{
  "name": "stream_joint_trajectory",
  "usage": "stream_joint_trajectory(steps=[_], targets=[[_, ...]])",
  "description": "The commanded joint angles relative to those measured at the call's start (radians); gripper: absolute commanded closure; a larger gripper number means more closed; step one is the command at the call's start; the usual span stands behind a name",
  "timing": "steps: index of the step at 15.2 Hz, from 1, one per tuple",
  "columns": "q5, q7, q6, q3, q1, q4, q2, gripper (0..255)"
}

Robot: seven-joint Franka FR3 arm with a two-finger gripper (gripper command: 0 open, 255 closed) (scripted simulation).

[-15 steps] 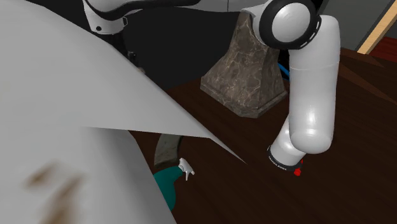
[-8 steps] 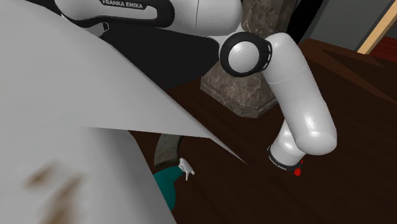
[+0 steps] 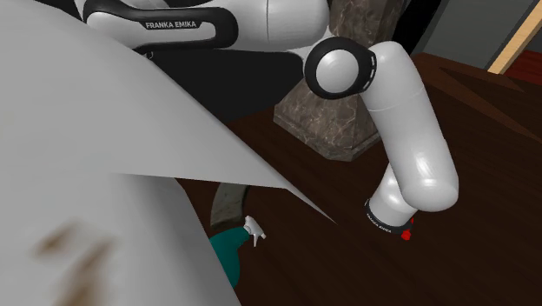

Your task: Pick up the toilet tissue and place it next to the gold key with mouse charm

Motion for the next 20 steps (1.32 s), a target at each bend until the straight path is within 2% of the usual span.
stream_joint_trajectory(steps=[1,11,19,20], targets=[[0.0,0.004,0.032,0.001,-0.006,-0.038,-0.007,255],[-0.005,0.014,0.169,-0.002,-0.024,-0.175,-0.002,255],[-0.005,0.014,0.169,-0.002,-0.024,-0.175,-0.002,255],[-0.005,0.014,0.169,-0.002,-0.024,-0.174,-0.002,0]])
